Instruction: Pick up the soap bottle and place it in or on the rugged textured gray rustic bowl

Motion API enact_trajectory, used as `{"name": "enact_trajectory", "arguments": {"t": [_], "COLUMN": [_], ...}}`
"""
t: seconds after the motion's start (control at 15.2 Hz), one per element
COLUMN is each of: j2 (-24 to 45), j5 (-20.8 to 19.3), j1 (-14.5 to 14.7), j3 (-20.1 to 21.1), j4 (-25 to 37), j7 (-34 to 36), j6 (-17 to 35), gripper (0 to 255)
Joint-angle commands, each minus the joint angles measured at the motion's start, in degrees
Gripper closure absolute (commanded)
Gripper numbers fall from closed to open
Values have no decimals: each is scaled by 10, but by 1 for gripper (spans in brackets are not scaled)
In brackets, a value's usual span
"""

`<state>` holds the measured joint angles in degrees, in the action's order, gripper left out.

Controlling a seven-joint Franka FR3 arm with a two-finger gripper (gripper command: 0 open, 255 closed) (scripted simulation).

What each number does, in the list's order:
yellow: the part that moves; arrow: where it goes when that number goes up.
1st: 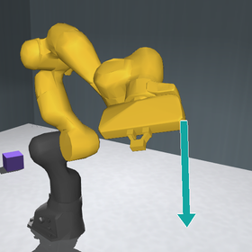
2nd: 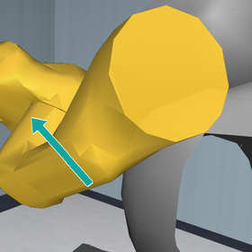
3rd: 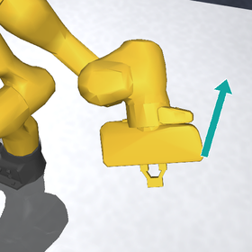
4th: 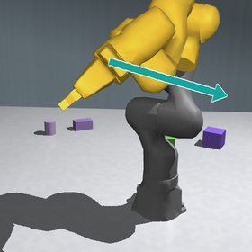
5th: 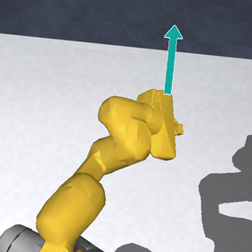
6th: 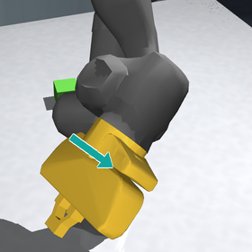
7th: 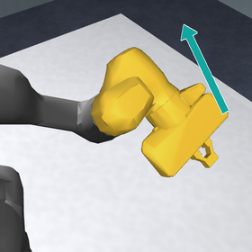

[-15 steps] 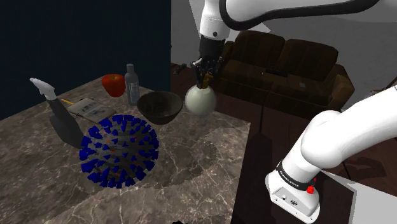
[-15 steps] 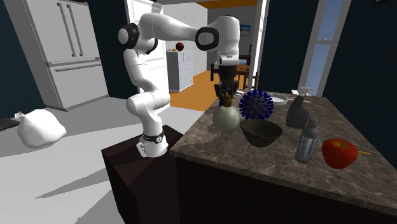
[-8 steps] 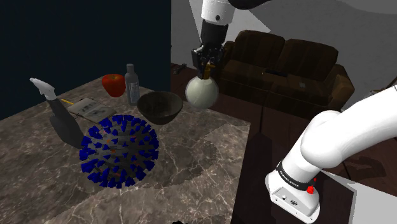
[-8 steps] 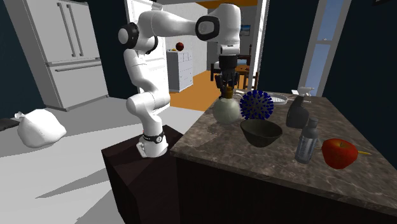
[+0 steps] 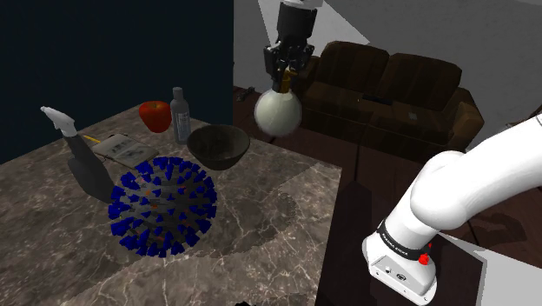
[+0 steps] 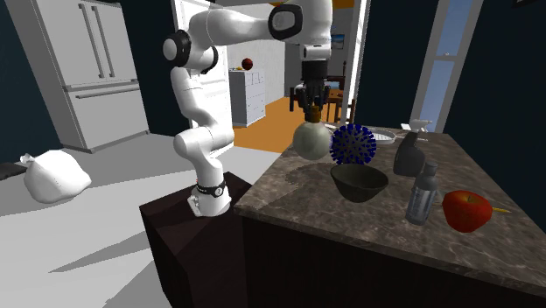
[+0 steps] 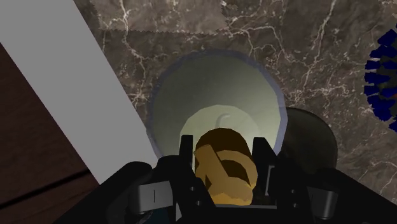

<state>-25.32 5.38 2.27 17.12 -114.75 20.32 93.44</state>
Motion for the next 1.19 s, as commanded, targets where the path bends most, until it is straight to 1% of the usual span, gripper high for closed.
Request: {"name": "enact_trajectory", "arguments": {"t": [0.0, 0.07, 0.13, 0.33, 0.53, 0.66, 0.79, 0.86, 0.92, 1.12], "j2": [5, 5, 28, 99, 175, 231, 294, 328, 370, 351], "j5": [-2, -2, -6, -21, -46, -68, -96, -113, -135, -124], "j1": [-1, -2, -2, -4, -1, 7, 21, 32, 48, 42], "j3": [-1, -2, 6, 31, 55, 72, 87, 94, 100, 95], "j4": [19, 23, 50, 134, 231, 304, 388, 436, 498, 447], "j7": [-1, -1, 9, 38, 70, 93, 116, 127, 139, 136], "j6": [-14, -18, -22, -38, -62, -84, -113, -130, -154, -121], "gripper": [255, 255, 255, 255, 255, 255, 255, 255, 255, 255]}}
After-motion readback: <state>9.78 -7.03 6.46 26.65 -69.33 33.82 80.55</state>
